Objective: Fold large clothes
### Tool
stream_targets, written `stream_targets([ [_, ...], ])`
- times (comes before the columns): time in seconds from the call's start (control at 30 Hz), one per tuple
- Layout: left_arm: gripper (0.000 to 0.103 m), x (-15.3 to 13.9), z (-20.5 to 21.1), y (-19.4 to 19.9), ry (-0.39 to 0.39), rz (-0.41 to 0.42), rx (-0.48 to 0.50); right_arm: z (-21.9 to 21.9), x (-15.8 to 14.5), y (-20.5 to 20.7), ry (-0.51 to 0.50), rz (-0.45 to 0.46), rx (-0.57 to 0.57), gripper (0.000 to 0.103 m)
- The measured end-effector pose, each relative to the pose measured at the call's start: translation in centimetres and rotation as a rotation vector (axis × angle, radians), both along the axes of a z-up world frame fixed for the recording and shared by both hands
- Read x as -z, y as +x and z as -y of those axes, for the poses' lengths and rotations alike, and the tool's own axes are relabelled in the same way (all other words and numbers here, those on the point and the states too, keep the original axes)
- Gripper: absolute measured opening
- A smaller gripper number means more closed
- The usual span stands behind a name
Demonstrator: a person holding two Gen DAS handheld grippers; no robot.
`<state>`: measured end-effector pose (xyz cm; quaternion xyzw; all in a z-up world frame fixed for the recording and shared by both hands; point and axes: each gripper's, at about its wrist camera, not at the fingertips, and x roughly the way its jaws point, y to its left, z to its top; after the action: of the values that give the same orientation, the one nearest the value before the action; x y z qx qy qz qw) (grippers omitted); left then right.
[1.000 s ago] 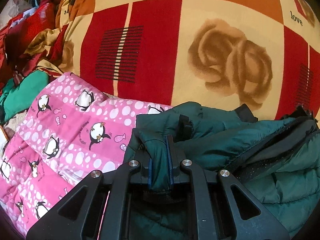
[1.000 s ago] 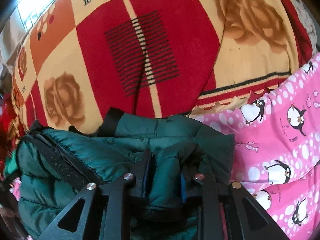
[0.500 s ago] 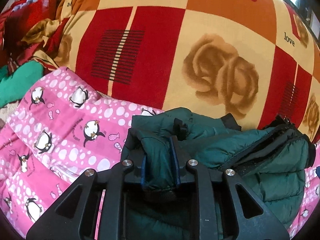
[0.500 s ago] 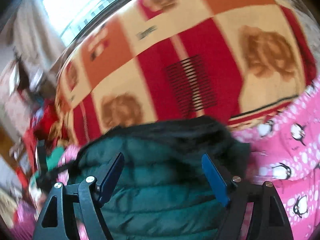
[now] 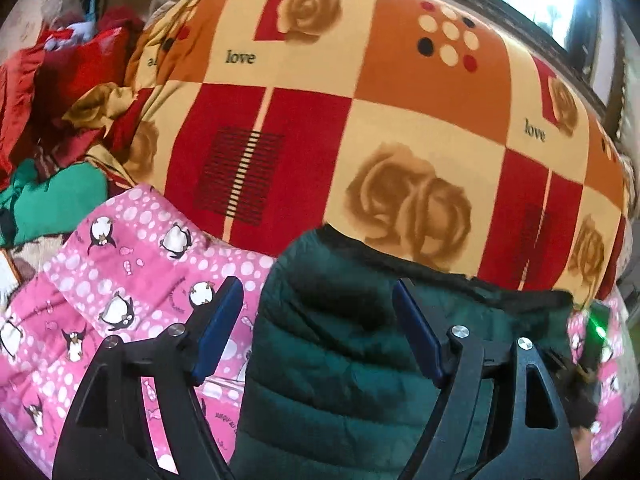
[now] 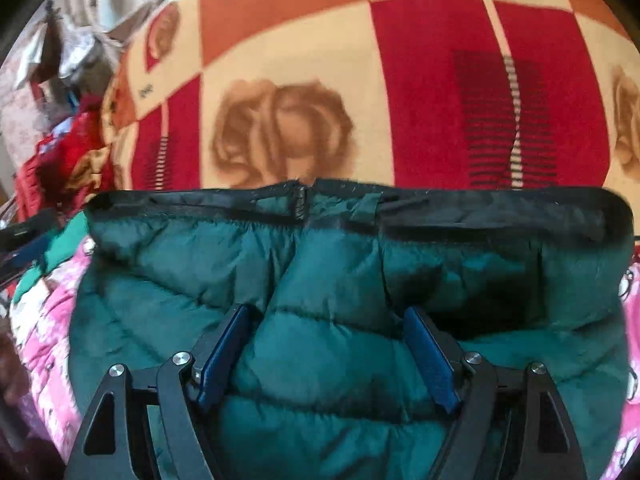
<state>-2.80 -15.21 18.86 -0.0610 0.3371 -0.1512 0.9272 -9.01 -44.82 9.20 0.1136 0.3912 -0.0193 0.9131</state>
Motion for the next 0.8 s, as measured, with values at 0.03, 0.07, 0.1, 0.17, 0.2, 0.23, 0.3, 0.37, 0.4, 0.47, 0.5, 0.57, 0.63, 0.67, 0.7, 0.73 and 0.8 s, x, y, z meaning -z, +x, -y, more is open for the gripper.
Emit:
stream_targets([
  [0.03,0.078,0.3,0.4,0.0,0.014,-0.006,0.008,0.1,0.5,0.7,-0.009,-0.012,0.005,0.078],
  [0.07,0.078,0.6,0.9,0.1,0.030,-0.015,0.014,0.1,1.0,1.2,-0.019,-0.021,0.004,0.078],
  [0.1,0.078,1.0,1.3,0.2,0.044,-0.021,0.015,0.0,1.5,1.8,-0.029,-0.036,0.002,0.078],
  [0.17,0.078,1.9,2.4,0.5,0.075,-0.045,0.016,0.0,2.1,2.8,-0.038,-0.062,-0.001,0.078],
  [0.2,0.078,2.4,2.9,0.6,0.086,-0.060,0.021,0.1,2.2,3.0,-0.036,-0.066,0.000,0.078],
  [0.23,0.078,2.9,3.4,0.9,0.099,-0.076,0.025,0.3,2.1,3.2,-0.027,-0.070,0.000,0.078],
  [0.3,0.078,3.9,4.2,1.5,0.134,-0.096,0.019,1.0,1.1,2.7,0.013,-0.067,-0.002,0.078],
  [0.37,0.078,4.6,4.6,2.1,0.156,-0.094,0.010,1.7,-0.4,1.6,0.065,-0.031,-0.002,0.078],
  [0.4,0.078,4.9,4.6,2.3,0.163,-0.092,0.003,2.5,-1.5,0.5,0.082,0.001,0.007,0.078],
  [0.47,0.078,5.6,4.6,3.0,0.171,-0.101,-0.015,3.7,-2.8,-1.0,0.070,0.032,0.022,0.078],
  [0.5,0.078,5.8,4.5,3.2,0.168,-0.110,-0.021,4.6,-3.5,-1.7,0.053,0.043,0.034,0.078],
  [0.57,0.078,6.5,4.5,3.9,0.163,-0.139,-0.029,6.0,-3.7,-2.3,0.012,0.035,0.052,0.078],
  [0.63,0.078,6.9,4.5,4.4,0.161,-0.162,-0.032,7.7,-3.0,-2.3,-0.037,-0.001,0.086,0.078],
  [0.67,0.078,7.1,4.5,4.6,0.161,-0.168,-0.032,8.2,-2.5,-2.0,-0.048,-0.017,0.103,0.078],
  [0.7,0.078,7.2,4.6,4.7,0.164,-0.170,-0.031,8.5,-2.1,-1.7,-0.048,-0.028,0.114,0.078],
  [0.73,0.078,7.4,4.7,4.9,0.171,-0.173,-0.027,9.3,-1.2,-1.2,-0.042,-0.045,0.131,0.078],
  [0.8,0.078,7.6,5.0,5.3,0.190,-0.179,-0.017,10.2,-0.1,-0.4,-0.038,-0.071,0.154,0.078],
])
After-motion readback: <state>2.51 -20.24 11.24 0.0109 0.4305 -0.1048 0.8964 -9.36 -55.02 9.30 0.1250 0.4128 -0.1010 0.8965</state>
